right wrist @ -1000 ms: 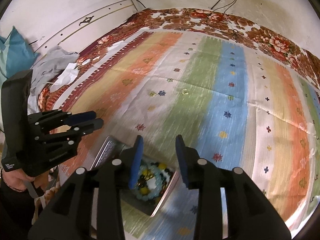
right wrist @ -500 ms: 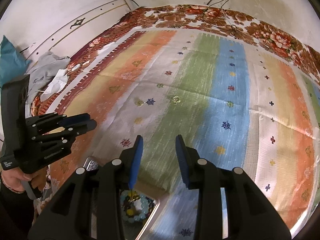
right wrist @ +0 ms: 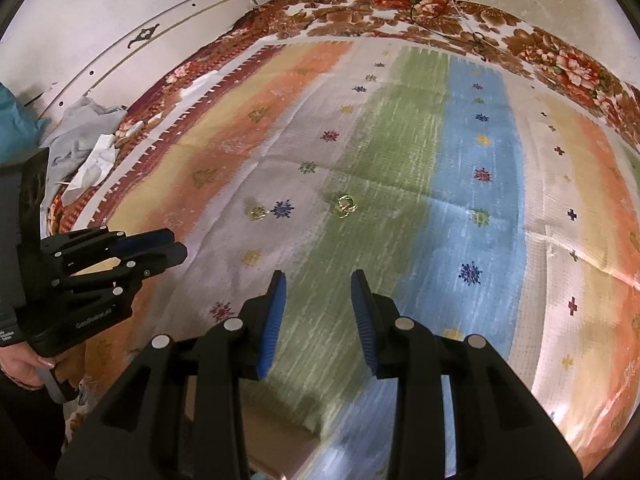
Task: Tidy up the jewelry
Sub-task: 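Move the left tool to one gold earring while the right tool approaches the other, then close the left tool on its gold earring while the right tool grips the other earring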
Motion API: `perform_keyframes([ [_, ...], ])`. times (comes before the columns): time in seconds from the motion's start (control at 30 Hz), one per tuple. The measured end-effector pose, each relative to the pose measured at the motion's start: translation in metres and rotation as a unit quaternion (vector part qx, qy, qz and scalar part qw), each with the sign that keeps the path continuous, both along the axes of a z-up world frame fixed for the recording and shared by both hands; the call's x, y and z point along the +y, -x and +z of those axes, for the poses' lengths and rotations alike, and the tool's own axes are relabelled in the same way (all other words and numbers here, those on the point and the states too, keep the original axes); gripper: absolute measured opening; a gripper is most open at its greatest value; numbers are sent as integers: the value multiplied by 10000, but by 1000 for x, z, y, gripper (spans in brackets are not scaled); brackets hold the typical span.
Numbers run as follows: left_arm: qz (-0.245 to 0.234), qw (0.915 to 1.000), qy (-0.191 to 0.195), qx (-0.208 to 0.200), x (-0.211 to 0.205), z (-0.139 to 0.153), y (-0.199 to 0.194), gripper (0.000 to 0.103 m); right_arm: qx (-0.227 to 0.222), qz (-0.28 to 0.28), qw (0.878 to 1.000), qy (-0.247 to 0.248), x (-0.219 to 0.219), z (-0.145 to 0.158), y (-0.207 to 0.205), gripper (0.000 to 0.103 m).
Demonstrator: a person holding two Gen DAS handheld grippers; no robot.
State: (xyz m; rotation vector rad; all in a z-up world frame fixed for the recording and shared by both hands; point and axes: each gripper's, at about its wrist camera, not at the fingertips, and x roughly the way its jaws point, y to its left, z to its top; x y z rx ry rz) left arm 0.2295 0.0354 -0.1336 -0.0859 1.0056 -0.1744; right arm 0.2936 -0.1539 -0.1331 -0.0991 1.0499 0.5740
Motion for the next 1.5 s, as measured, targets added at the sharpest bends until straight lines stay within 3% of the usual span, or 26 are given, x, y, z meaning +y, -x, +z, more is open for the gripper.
perform_keyframes([
  [0.5, -99, 9998, 59, 164, 0, -37, -38, 22, 260, 14, 9996, 108, 16, -34, -45, 36],
  [0.73, -158, 9998, 90, 107, 1, -42, -50, 24, 374, 32, 9992, 154, 26, -52, -65, 36],
  [0.83, -217, 9997, 55, 103, -2, -44, -54, 24, 393, 56, 9990, 184, 29, -58, -69, 43],
  [1.1, -341, 9994, -9, 85, -3, -48, -58, 27, 424, -37, 9989, 194, 31, -70, -84, 43],
  [1.2, -380, 9993, -33, 62, -4, -49, -61, 30, 363, -57, 9992, 161, 33, -70, -88, 43],
  [1.33, -598, 9981, -135, 23, -13, -52, -61, 45, 329, -30, 9993, 201, 37, -74, -92, 44],
  [1.5, -508, 9987, 30, -34, -10, -56, -64, 44, 241, 13, 9996, 129, 40, -77, -94, 47],
])
